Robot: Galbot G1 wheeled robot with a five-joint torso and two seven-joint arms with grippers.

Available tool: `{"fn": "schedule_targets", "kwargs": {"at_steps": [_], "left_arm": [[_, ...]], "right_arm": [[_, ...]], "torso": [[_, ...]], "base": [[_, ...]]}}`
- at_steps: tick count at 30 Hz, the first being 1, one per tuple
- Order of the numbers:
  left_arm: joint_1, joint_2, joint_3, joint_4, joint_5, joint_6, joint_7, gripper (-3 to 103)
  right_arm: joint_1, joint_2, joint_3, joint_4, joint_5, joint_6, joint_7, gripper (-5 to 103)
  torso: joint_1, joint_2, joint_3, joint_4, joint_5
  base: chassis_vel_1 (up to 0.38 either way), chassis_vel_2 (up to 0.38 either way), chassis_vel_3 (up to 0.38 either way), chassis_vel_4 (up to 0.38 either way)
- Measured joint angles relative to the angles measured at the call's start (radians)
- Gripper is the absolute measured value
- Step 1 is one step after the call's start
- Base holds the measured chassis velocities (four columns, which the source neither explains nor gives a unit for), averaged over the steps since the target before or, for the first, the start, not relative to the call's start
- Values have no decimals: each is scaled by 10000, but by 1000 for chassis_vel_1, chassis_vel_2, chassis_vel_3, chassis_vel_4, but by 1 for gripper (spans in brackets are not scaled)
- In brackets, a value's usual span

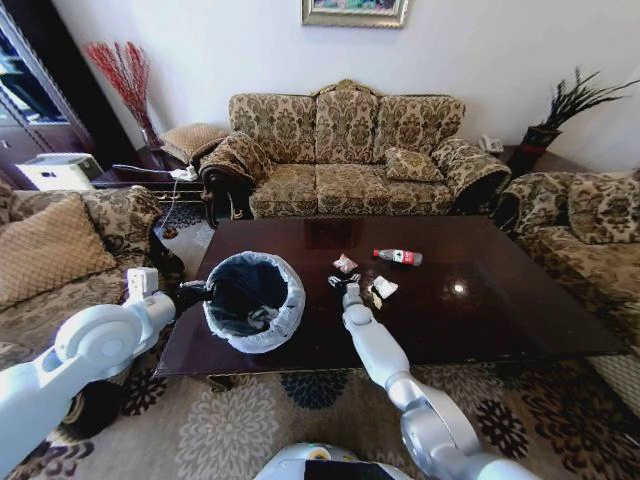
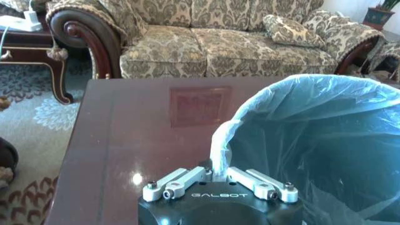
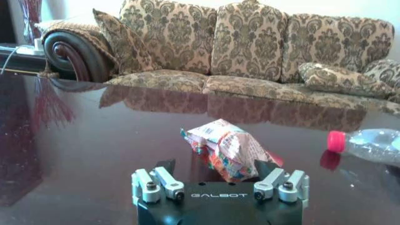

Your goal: Move to the front of the table and place the trash on the table into the trash bin.

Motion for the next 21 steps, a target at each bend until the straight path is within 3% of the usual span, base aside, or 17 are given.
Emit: {"fn": "schedule_targets", "kwargs": {"at_steps": [6, 8, 9, 15, 21], "left_arm": [[-85, -38, 197, 33, 93, -20, 12, 0], [-66, -60, 226, 20, 129, -21, 19, 0], [-60, -98, 275, 12, 175, -21, 39, 0], [-90, -46, 283, 20, 205, -28, 51, 0], [-82, 64, 166, 20, 194, -28, 63, 0]], "right_arm": [[87, -95, 80, -64, -10, 16, 42, 65], [78, -118, 86, -51, 9, 15, 35, 65], [72, -156, 92, -49, 40, 13, 2, 57], [81, -220, 117, -88, 275, -1, -99, 44], [137, -256, 128, -74, 419, -40, -103, 25]], "torso": [[0, 0, 0, 0, 1], [1, 0, 0, 0, 1], [0, 0, 0, -1, 0], [0, 0, 0, 0, 0], [0, 0, 0, 0, 1]], "base": [[0, 0, 0, 0], [0, 0, 0, 0], [0, 0, 0, 0], [0, 0, 0, 0], [0, 0, 0, 0]]}}
